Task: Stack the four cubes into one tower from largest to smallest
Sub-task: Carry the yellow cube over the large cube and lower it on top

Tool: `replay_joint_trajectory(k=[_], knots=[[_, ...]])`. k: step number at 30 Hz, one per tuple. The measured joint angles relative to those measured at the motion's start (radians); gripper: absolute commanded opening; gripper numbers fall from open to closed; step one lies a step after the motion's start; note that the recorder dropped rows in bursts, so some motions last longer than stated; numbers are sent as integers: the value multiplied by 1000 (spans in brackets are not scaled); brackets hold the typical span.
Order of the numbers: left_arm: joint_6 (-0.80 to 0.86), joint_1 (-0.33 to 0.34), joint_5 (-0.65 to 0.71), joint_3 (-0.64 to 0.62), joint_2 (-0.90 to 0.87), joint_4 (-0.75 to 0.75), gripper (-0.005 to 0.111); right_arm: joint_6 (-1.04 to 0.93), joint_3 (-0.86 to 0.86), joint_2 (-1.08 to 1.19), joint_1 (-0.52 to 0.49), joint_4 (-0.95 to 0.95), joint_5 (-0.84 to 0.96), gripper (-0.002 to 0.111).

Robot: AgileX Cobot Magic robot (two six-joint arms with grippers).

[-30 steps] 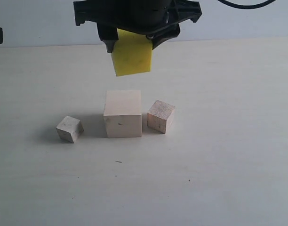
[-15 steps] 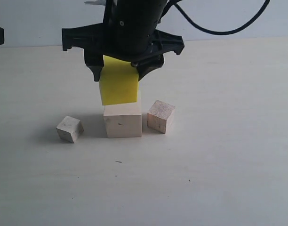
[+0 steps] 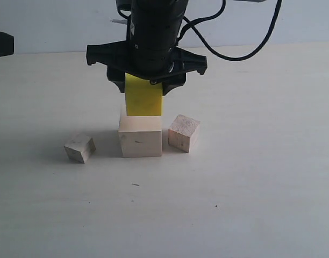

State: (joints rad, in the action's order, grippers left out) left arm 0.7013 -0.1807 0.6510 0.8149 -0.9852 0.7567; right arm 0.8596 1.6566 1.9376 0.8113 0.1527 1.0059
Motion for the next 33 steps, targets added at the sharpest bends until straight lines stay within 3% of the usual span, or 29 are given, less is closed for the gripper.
replay_joint_trajectory(k=[33], knots=[[0,0,0,0,0,0,0,6,0,69,0,4,-66,0]])
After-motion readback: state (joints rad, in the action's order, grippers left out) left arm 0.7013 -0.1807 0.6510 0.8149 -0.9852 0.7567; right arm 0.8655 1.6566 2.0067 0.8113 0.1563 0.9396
